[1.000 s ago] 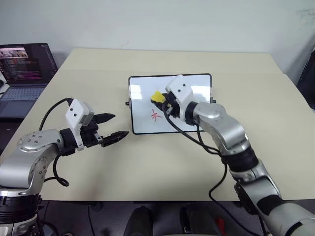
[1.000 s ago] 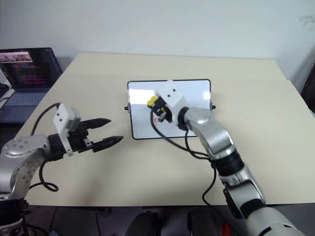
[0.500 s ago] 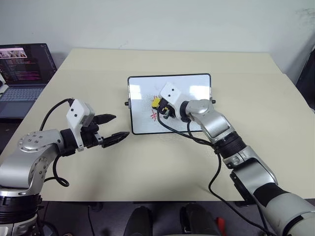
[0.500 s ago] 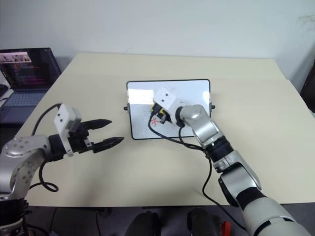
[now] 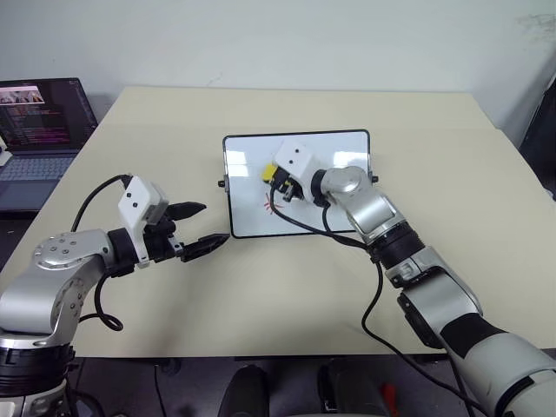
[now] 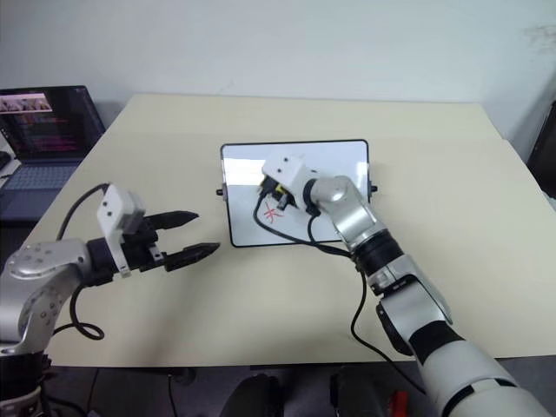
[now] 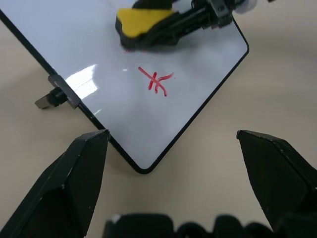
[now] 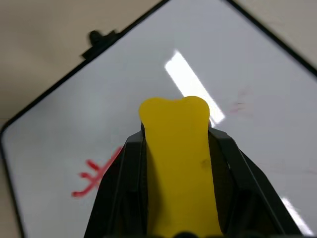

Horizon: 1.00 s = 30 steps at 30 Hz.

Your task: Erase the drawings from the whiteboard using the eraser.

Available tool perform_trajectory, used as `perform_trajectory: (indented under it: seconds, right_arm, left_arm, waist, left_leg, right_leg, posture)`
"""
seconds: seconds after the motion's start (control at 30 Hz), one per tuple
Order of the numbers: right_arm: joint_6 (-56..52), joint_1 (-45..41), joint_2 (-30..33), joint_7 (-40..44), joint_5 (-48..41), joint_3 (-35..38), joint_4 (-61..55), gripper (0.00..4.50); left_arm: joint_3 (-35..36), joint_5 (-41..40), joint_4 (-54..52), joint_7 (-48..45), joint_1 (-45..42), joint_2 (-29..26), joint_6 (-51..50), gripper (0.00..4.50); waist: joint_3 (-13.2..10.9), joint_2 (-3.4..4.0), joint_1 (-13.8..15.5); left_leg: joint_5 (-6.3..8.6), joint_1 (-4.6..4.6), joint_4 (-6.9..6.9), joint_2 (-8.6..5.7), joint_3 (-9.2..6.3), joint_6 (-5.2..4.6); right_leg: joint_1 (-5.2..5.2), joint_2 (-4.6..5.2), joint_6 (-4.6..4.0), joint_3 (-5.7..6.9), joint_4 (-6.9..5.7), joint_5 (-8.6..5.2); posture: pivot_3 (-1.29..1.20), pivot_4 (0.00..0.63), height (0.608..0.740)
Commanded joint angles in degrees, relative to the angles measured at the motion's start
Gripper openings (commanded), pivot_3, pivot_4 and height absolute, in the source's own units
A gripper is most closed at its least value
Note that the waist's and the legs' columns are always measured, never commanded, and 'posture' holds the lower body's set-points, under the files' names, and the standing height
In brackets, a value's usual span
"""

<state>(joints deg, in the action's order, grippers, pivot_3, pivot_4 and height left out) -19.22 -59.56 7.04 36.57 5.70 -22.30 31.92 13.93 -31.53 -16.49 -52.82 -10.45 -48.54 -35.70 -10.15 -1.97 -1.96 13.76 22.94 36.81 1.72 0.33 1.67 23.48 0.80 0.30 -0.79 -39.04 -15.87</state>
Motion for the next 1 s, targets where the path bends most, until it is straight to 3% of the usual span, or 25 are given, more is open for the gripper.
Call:
perform_trajectory:
  seconds: [0.03, 0.23, 0.57, 0.77, 1.0]
  right_arm:
    - [0.5, 0.0, 0.2, 1.2, 1.4, -0.4, 0.2, 1.28]
    - [5.5, -4.9, -0.2, -5.4, 1.9, 3.6, 5.7, 1.28]
    - [4.9, -0.9, 2.5, 2.5, 5.5, -1.3, 5.4, 1.28]
    - [10.7, -6.6, 2.7, -8.0, 6.8, 2.8, 10.2, 1.28]
    - [9.3, -3.1, 3.7, 0.4, 8.2, -1.2, 9.0, 1.28]
  left_arm:
    - [1.6, -0.6, -2.2, 0.5, 0.6, 0.1, 1.1, 4.50]
    - [1.5, -0.7, -2.4, 0.8, 0.9, 0.1, 1.5, 4.50]
    - [0.9, -0.7, -2.2, 0.7, 0.5, 0.3, 1.9, 4.50]
    - [0.5, -0.5, -2.1, 0.0, 0.5, 0.1, 2.0, 4.50]
    - [0.5, -0.4, -2.1, -0.3, 0.4, 0.1, 1.9, 4.50]
  waist:
    - [0.0, 0.00, 0.0]
    - [0.0, 0.01, 0.0]
    - [0.0, -0.01, 0.1]
    - [0.0, 0.01, 0.2]
    - [0.0, -0.02, 0.1]
  left_leg:
    - [0.00, -0.01, 0.00, 0.00, 0.00, 0.00]
    - [0.00, -0.03, 0.05, -0.01, -0.03, 0.00]
    - [0.00, -0.10, 0.04, -0.01, -0.03, 0.00]
    - [-0.03, -0.14, 0.13, -0.01, -0.05, 0.00]
    - [-0.02, -0.13, 0.07, -0.01, -0.03, -0.01]
  right_leg:
    - [-0.01, 0.00, 0.00, 0.00, -0.01, 0.00]
    - [-0.03, 0.00, -0.02, 0.02, -0.05, 0.01]
    - [-0.12, 0.01, -0.02, 0.03, -0.02, 0.01]
    - [-0.16, 0.00, -0.03, 0.04, -0.06, 0.04]
    - [-0.17, 0.00, -0.03, 0.03, 0.00, 0.04]
  posture:
    - [0.00, 0.150, 0.740]
    - [0.00, 0.150, 0.740]
    - [0.00, 0.150, 0.740]
    - [0.00, 0.150, 0.740]
    - [0.00, 0.150, 0.740]
